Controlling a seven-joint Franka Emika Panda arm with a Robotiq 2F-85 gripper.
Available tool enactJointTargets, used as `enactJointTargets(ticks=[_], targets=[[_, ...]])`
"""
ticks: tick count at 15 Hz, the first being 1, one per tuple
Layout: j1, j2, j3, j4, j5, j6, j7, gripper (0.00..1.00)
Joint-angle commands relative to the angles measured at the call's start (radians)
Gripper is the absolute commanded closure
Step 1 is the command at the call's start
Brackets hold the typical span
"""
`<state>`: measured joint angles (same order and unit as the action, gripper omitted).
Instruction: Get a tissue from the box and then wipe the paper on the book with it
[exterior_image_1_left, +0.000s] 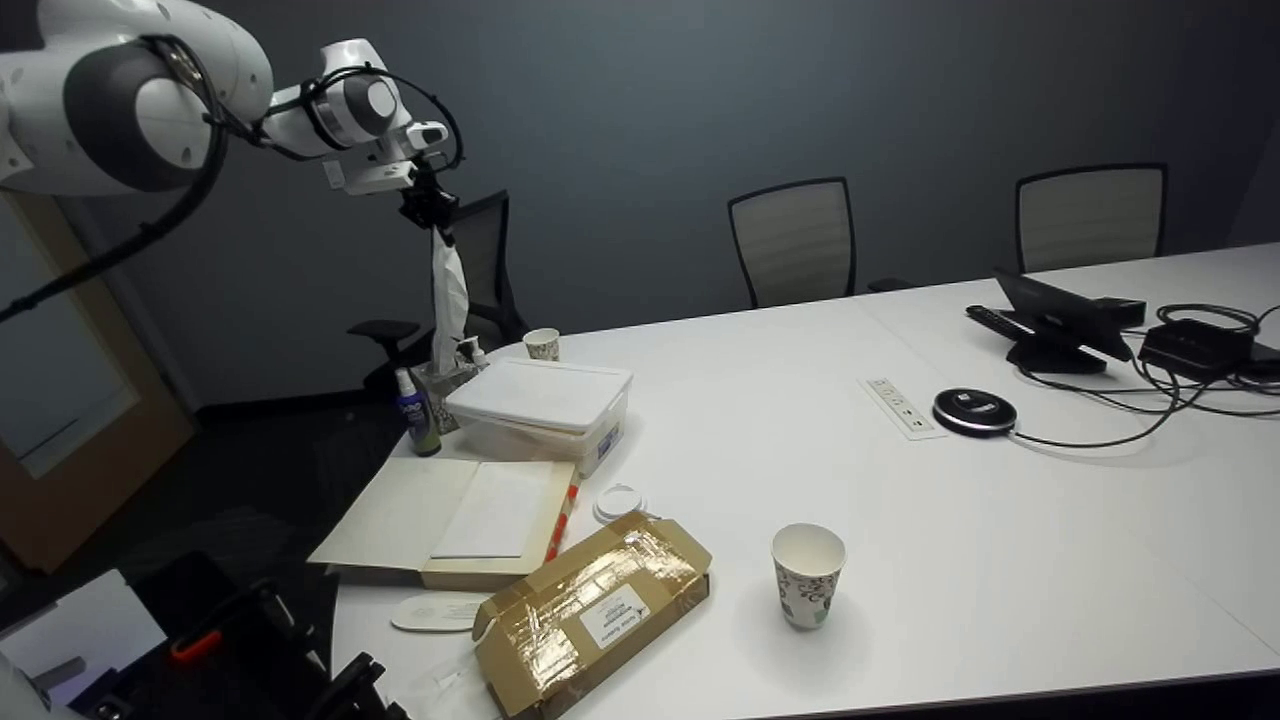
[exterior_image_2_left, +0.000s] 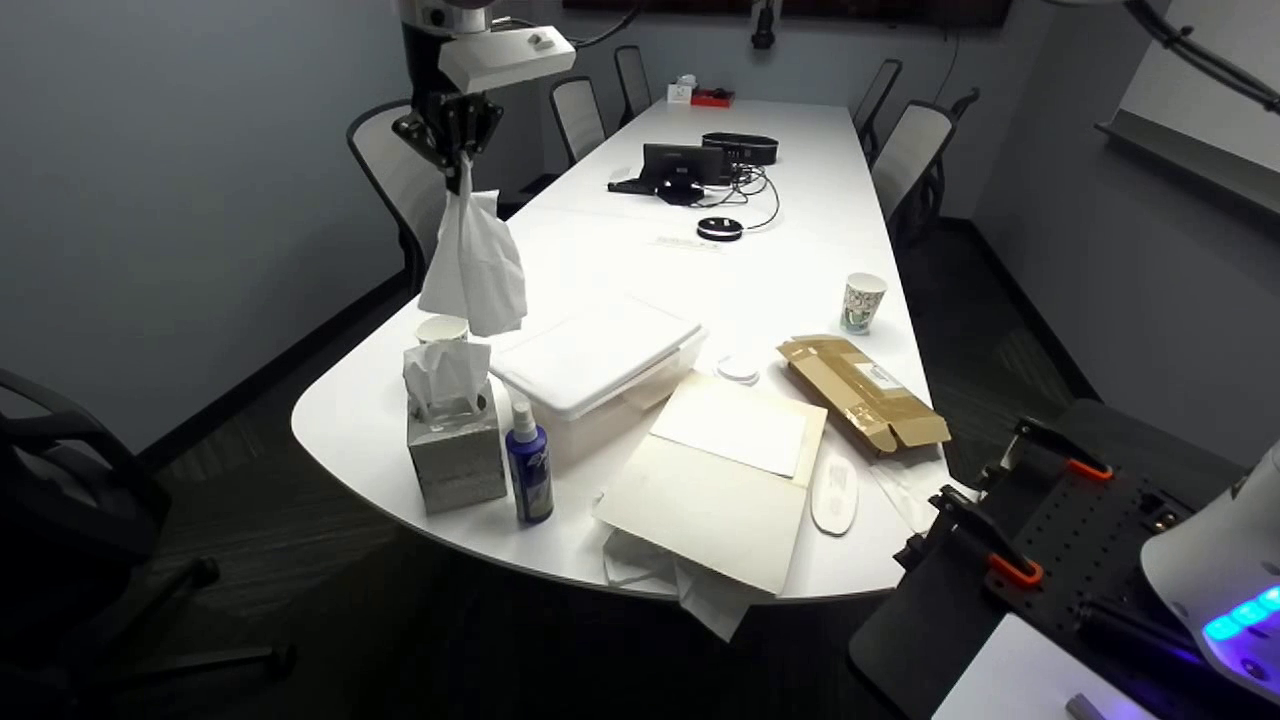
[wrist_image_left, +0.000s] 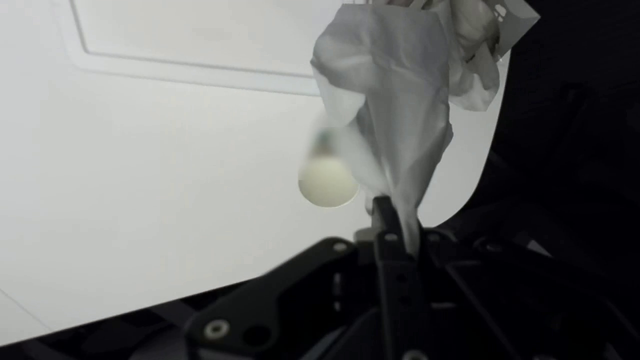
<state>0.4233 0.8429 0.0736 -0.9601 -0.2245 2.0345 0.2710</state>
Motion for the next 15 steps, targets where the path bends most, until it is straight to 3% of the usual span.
enactJointTargets(ticks=[1,9,15], targets=[[0.011,-0.182,-0.045,-0.239,-0.015,-0.070,0.161,1.00],[0.008,-0.380,-0.071,-0.607,-0.005,-0.198,0.512,1.00],[-0.019,-0.463,-0.057,-0.928,0.001,-0.118,0.852,1.00]])
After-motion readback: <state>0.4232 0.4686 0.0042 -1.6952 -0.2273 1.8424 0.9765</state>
